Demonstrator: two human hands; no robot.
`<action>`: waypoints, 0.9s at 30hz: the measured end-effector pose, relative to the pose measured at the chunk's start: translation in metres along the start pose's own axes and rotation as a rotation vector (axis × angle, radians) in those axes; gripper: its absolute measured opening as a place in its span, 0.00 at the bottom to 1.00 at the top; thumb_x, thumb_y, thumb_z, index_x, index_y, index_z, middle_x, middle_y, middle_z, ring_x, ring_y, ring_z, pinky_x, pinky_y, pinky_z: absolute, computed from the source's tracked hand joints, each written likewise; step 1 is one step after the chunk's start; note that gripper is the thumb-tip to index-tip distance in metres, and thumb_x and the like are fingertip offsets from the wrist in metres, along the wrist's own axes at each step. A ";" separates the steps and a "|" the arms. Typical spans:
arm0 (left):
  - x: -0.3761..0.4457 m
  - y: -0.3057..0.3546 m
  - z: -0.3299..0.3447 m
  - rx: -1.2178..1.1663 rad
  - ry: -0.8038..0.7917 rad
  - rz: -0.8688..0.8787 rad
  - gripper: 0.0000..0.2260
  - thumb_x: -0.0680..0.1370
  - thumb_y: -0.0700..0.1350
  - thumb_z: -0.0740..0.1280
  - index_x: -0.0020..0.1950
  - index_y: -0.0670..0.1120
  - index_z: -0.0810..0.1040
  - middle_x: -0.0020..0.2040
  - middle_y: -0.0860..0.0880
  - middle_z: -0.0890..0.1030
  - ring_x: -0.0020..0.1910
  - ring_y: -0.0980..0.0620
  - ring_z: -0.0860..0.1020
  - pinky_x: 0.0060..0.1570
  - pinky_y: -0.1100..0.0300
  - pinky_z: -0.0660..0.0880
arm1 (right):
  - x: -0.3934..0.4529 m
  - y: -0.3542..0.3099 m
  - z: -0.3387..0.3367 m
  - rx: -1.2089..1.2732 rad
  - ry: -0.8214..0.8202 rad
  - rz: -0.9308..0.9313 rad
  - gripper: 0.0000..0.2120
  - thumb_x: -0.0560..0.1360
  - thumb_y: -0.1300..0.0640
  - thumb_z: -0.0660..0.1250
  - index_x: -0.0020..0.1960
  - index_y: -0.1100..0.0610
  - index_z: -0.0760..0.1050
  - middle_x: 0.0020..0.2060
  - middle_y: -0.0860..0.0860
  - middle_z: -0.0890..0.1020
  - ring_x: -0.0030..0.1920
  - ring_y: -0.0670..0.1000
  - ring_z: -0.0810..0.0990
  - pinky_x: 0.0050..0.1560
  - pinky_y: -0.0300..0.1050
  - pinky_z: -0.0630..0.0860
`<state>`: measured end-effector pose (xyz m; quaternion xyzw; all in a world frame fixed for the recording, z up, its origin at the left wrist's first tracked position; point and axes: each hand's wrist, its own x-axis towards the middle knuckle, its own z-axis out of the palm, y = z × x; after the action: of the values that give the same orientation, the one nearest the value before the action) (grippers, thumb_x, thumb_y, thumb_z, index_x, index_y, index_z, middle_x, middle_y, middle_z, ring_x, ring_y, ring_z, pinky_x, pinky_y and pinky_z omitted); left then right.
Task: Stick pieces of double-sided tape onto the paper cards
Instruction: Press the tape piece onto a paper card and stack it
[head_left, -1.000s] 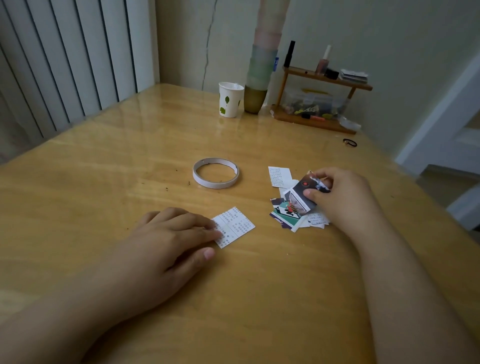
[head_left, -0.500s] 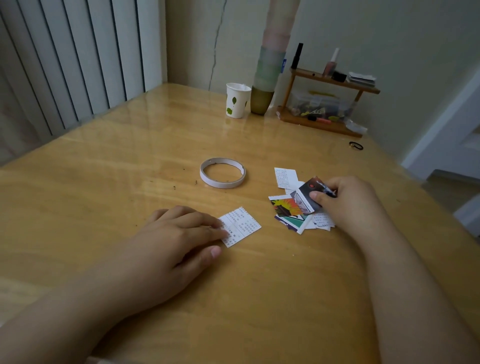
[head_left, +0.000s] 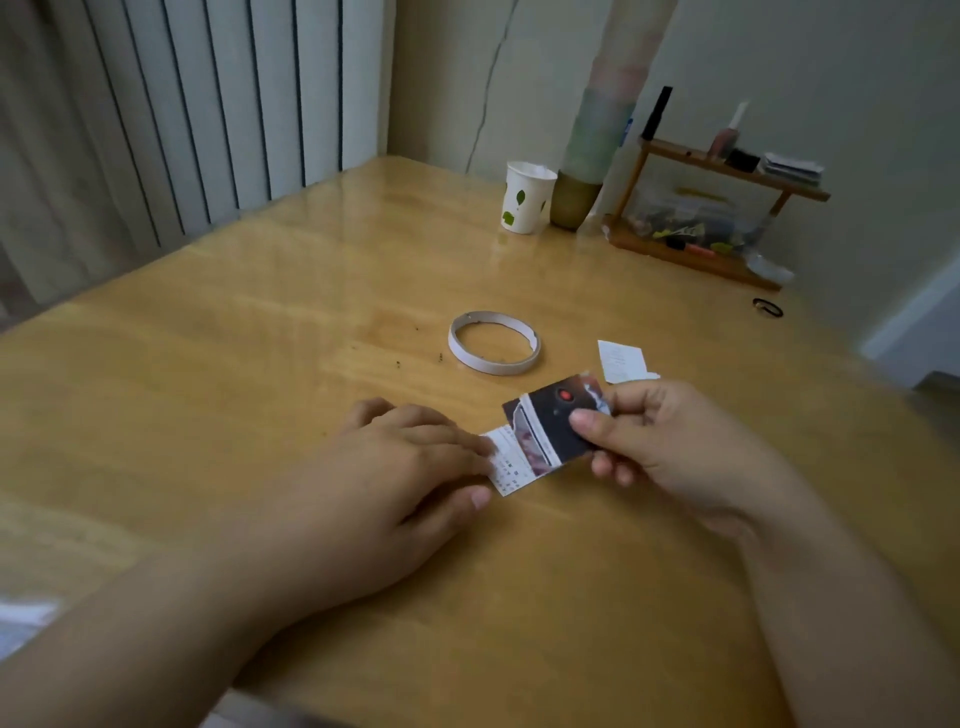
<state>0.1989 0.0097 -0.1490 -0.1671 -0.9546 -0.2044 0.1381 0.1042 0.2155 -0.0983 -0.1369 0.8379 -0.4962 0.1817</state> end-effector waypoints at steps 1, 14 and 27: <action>0.000 0.000 -0.001 0.000 0.008 0.000 0.21 0.76 0.60 0.50 0.58 0.57 0.79 0.59 0.63 0.77 0.59 0.60 0.72 0.59 0.53 0.66 | 0.000 0.001 0.003 -0.056 0.024 -0.017 0.06 0.75 0.58 0.68 0.41 0.58 0.80 0.23 0.47 0.77 0.22 0.41 0.69 0.26 0.30 0.66; -0.001 -0.002 -0.003 0.119 0.116 -0.014 0.18 0.76 0.56 0.54 0.44 0.54 0.83 0.40 0.56 0.73 0.39 0.55 0.71 0.44 0.58 0.68 | 0.000 0.002 0.016 -0.377 0.108 -0.053 0.10 0.71 0.47 0.71 0.38 0.53 0.82 0.36 0.48 0.83 0.32 0.40 0.77 0.35 0.37 0.69; -0.001 -0.002 -0.004 0.096 0.133 -0.011 0.16 0.75 0.53 0.56 0.45 0.53 0.84 0.38 0.56 0.74 0.35 0.53 0.73 0.41 0.54 0.73 | 0.000 0.001 0.023 -0.417 0.148 -0.086 0.07 0.70 0.49 0.72 0.37 0.52 0.82 0.34 0.48 0.83 0.36 0.43 0.78 0.31 0.31 0.68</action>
<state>0.1994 0.0061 -0.1468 -0.1413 -0.9529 -0.1696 0.2079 0.1140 0.1983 -0.1092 -0.1701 0.9268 -0.3283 0.0663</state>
